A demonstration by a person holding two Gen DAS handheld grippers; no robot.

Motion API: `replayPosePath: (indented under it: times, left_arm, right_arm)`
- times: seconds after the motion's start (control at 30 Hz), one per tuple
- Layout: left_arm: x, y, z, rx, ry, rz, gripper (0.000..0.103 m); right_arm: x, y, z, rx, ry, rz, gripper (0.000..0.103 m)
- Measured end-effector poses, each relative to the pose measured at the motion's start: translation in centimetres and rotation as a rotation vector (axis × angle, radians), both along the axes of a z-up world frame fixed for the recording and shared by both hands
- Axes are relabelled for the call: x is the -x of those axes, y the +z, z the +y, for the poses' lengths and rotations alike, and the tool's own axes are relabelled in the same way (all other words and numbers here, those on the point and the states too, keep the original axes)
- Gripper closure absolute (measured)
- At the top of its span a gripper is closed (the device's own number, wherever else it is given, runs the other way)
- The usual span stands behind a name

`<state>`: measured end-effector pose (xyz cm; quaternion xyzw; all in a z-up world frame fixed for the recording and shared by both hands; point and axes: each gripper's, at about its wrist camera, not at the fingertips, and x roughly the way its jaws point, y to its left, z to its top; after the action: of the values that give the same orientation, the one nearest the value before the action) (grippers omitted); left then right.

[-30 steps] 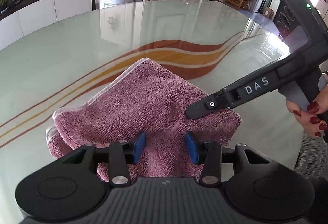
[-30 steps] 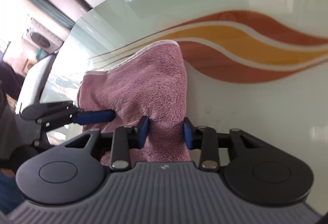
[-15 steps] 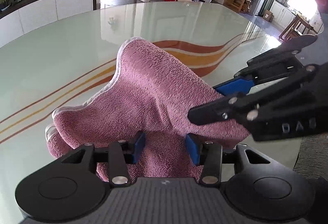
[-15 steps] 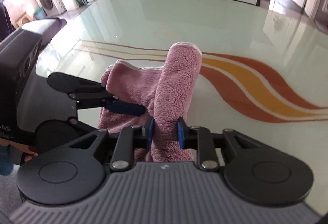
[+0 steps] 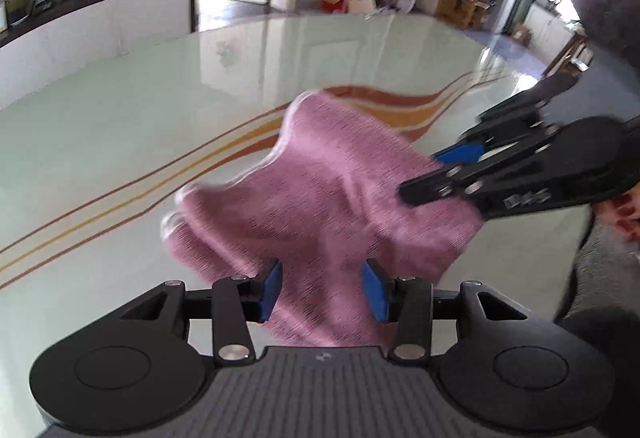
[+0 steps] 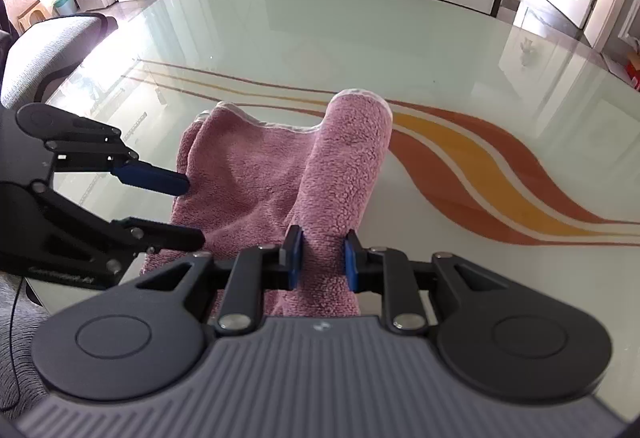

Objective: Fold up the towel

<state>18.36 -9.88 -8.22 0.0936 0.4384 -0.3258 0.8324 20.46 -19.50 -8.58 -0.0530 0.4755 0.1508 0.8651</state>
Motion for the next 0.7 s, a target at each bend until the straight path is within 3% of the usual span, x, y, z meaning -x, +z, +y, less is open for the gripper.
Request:
replayPosePath:
  times: [0.4, 0.7]
  left_arm:
    - [-0.3, -0.8, 0.4, 0.034, 0.041, 0.032, 0.055]
    - [0.0, -1.4, 0.7, 0.050, 0.046, 0.018, 0.055]
  right_arm:
    - [0.6, 2.5, 2.7, 0.027, 0.064, -0.040, 0.083]
    - [1.3, 2.5, 6.1, 0.029, 0.132, -0.038, 0.083]
